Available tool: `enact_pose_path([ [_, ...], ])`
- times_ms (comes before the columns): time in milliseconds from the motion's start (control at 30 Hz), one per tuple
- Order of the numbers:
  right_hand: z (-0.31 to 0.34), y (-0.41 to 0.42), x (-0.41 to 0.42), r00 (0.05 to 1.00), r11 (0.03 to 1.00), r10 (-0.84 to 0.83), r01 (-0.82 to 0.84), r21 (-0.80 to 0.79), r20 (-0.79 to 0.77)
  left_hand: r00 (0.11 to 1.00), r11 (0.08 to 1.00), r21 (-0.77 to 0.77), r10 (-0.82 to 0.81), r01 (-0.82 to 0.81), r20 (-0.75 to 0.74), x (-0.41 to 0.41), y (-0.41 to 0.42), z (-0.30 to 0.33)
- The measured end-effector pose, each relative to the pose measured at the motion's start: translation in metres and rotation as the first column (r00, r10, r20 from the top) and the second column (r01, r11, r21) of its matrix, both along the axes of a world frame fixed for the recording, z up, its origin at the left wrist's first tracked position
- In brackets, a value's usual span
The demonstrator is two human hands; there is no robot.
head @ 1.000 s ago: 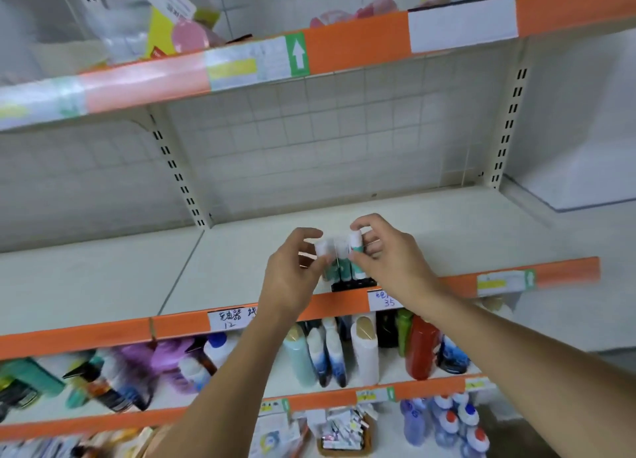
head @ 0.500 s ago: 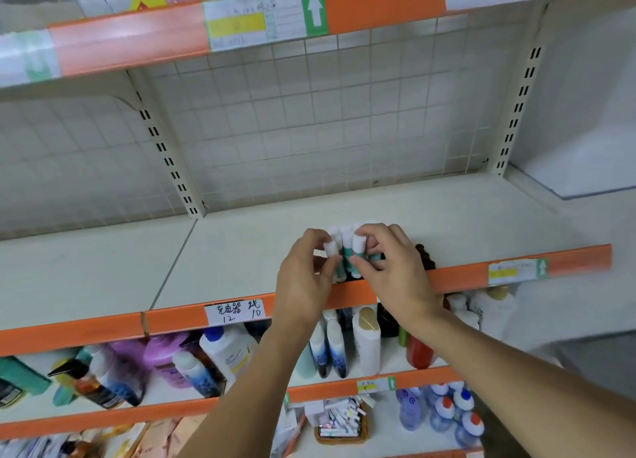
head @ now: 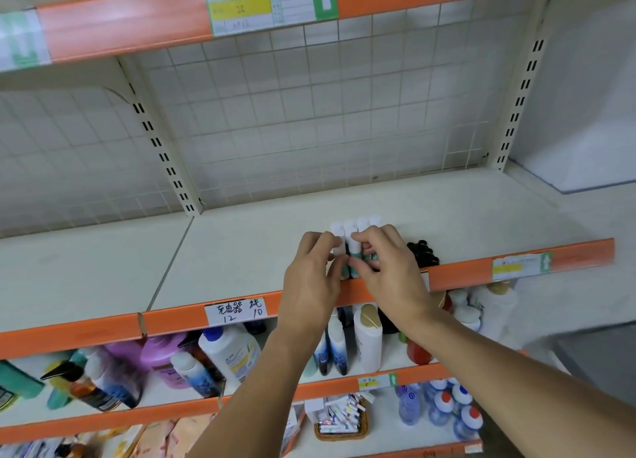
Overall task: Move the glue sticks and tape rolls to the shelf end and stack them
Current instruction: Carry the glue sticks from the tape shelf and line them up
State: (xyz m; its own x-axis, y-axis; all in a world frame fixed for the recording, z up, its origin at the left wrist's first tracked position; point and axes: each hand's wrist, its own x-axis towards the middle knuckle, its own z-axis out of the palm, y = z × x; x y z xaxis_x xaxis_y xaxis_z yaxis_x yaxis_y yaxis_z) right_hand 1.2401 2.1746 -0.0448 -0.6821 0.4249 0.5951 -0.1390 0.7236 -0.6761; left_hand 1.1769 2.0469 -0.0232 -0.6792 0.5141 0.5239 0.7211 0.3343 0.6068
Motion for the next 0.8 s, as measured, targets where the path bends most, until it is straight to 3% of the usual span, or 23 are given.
enact_pose_path([
  [200, -0.005, -0.007, 0.004, 1.0, 0.999, 0.019, -0.019, -0.039, 0.016, 0.994, 0.996, -0.055, 0.066, -0.072, -0.092, -0.001, 0.003, -0.004],
  [667, 0.003, -0.01, 0.004, 0.993, 1.0, -0.008, 0.011, -0.024, 0.119, 0.988, 0.986, -0.066, 0.148, -0.151, -0.048, 0.01, 0.01, -0.003],
  [800, 0.011, -0.008, 0.009, 0.983, 1.0, -0.007, 0.004, 0.016, 0.185, 0.986, 0.979, -0.134, 0.146, -0.155, -0.079, 0.011, 0.006, 0.002],
])
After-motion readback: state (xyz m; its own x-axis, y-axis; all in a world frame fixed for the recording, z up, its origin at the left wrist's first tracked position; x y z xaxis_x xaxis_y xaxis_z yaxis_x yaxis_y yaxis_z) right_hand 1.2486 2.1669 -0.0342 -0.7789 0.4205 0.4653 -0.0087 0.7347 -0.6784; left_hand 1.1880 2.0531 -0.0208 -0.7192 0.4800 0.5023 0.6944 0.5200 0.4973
